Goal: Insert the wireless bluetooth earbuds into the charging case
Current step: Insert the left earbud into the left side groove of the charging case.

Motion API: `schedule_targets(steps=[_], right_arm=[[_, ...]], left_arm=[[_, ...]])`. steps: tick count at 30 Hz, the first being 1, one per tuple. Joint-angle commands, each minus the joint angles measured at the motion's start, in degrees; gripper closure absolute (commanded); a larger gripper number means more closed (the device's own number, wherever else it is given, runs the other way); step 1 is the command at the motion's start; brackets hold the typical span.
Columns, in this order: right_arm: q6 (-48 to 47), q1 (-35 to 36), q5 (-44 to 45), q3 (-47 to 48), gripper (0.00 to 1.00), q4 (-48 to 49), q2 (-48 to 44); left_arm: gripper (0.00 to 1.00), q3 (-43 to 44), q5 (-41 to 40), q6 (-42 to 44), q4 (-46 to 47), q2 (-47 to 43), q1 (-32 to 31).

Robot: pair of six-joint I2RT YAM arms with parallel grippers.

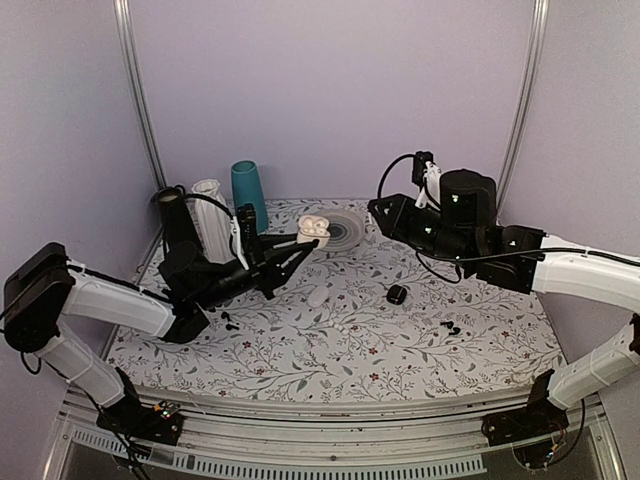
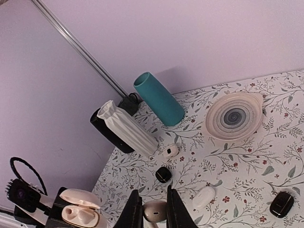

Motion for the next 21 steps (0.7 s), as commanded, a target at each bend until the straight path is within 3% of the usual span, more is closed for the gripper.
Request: schedule_targets(steps=[1, 21], right_arm=[[-2.55, 3.42, 3.35, 2.97, 0.86, 5.75, -1.04], [-10.53, 9.83, 0.99, 3.10, 0.85, 17.29, 4.23]], left_arm=[[1.00, 2.77, -3.30, 2.61, 0.08, 1.27, -1.85], [1.00, 9.60, -6.48, 8.08, -9.56, 3.06, -6.02]])
